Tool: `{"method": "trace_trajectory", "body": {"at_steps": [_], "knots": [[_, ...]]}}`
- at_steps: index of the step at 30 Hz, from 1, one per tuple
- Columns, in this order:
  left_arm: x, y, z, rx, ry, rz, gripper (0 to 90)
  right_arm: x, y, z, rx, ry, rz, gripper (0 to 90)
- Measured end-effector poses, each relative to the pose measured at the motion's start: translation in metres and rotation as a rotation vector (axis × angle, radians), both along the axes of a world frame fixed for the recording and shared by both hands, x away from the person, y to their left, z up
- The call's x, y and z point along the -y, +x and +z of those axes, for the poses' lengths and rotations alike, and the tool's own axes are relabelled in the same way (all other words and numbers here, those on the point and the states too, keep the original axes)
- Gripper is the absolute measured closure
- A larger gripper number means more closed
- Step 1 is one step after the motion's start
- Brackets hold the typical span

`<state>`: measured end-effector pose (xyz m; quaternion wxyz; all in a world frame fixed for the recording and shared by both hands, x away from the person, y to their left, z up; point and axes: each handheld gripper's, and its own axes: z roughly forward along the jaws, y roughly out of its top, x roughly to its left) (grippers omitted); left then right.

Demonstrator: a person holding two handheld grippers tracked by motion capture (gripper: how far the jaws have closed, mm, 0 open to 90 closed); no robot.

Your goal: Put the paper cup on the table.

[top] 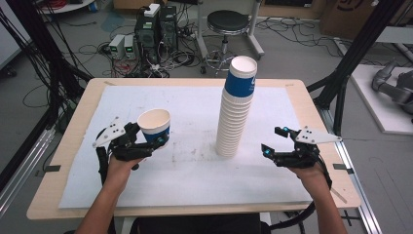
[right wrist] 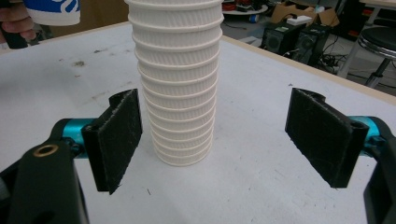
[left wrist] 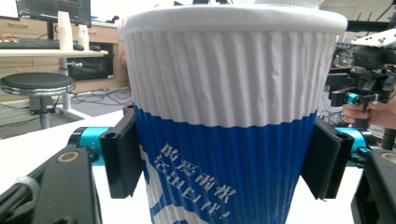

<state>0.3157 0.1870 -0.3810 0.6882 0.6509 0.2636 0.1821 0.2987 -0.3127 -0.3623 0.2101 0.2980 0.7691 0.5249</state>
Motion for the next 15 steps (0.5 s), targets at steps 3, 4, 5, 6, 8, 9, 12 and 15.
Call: {"method": "trace_trajectory", "body": {"at_steps": [3,4,5,6,8,9,12,15], "knots": [[-0.003,0.004,-0.001,0.000,0.000,0.013,26.4,0.001,0.001,-0.001,0.000,0.001,0.001,19.1],[-0.005,0.007,0.000,0.003,0.006,0.012,26.4,0.001,0.001,-0.002,-0.002,0.001,0.001,19.1],[-0.006,0.009,0.000,0.006,0.013,0.009,26.4,0.001,0.001,-0.002,-0.002,-0.003,0.004,19.1],[-0.008,0.012,0.001,0.011,0.007,0.004,26.4,0.000,0.001,-0.003,-0.005,-0.005,0.006,19.1],[-0.011,0.018,0.000,0.034,0.002,0.010,26.5,0.000,0.001,-0.005,-0.011,-0.001,0.012,19.1],[-0.012,0.022,-0.002,0.040,-0.002,0.015,26.6,0.000,0.001,-0.006,-0.011,-0.001,0.016,19.1],[-0.014,0.032,-0.009,0.022,0.007,0.035,26.6,0.001,0.001,-0.007,-0.013,-0.002,0.017,19.1],[-0.014,0.043,-0.017,0.026,0.035,0.068,26.6,0.001,0.001,-0.008,-0.006,-0.006,0.020,19.1]]}}
